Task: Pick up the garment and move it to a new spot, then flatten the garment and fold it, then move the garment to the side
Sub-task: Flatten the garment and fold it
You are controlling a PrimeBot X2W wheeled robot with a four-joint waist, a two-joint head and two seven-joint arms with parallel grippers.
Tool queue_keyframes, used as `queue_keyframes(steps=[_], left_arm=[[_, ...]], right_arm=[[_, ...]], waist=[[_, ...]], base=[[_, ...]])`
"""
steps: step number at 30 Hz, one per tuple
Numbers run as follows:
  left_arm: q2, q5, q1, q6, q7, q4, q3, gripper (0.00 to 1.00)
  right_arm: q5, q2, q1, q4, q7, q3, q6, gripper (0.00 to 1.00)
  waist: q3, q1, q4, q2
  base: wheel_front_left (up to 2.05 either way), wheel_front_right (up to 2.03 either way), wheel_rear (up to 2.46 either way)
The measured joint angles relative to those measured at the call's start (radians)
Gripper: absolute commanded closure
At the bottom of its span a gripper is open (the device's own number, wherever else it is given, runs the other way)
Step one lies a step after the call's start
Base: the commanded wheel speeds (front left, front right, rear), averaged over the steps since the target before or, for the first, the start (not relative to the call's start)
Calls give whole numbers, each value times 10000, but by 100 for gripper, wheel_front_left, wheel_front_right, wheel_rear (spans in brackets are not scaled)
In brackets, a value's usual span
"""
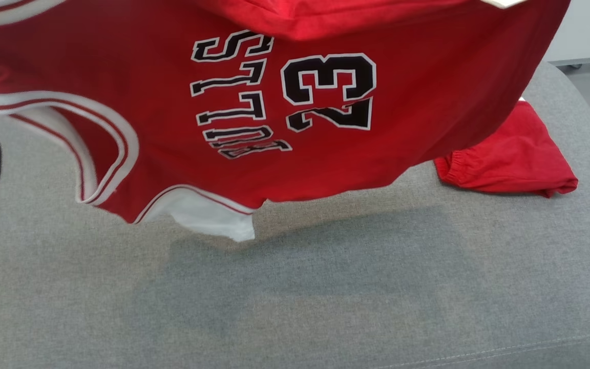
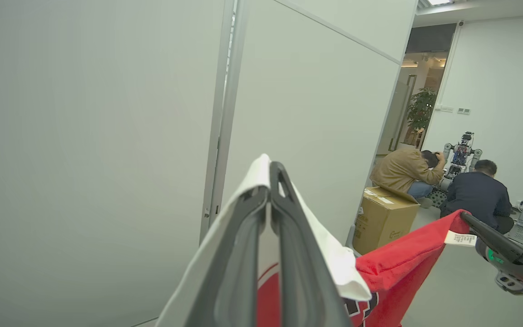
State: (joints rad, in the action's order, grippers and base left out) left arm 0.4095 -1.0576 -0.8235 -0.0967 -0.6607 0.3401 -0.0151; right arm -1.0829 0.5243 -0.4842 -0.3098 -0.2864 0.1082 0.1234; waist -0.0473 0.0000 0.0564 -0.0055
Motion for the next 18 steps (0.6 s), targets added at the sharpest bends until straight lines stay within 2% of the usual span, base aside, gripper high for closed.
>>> queue_keyframes(steps=[3, 6, 9, 11, 14, 15, 18], left_arm=[[291, -288, -220, -21, -366, 882, 391, 100], [573, -470, -537, -121, -711, 1246, 792, 100], [606, -485, -755, -226, -1011, 1062, 928, 100], [499, -483, -815, -230, -1045, 522, 882, 100], [389, -221, -785, -272, -1147, -589, 244, 100], [389, -221, -785, -272, -1147, -589, 244, 100], [178, 474, -714, -270, -1229, -1705, -646, 100]], right_arm=[[-815, 148, 103, -901, -453, -387, -8, 100], [-1244, 424, 165, -1327, -742, -1035, -393, 100], [-1806, 487, 240, -1363, -1062, -1377, -798, 100], [-2031, 359, 246, -1254, -1241, -1239, -970, 100], [-2096, -104, 242, -723, -1344, -711, -1262, 100], [-2096, -104, 242, -723, -1344, -711, -1262, 100], [-1914, -880, 122, 35, -1348, 36, -1674, 100]], waist=[[148, 0, -66, 0], [60, 0, -101, 0], [-179, 0, -123, 0], [-385, 0, -138, 0], [-728, 0, -176, 0], [-728, 0, -176, 0], [-1090, 0, -230, 0]], base=[[0, 0, 0], [0, 0, 0], [0, 0, 0], [0, 0, 0], [0, 0, 0], [0, 0, 0], [0, 0, 0]])
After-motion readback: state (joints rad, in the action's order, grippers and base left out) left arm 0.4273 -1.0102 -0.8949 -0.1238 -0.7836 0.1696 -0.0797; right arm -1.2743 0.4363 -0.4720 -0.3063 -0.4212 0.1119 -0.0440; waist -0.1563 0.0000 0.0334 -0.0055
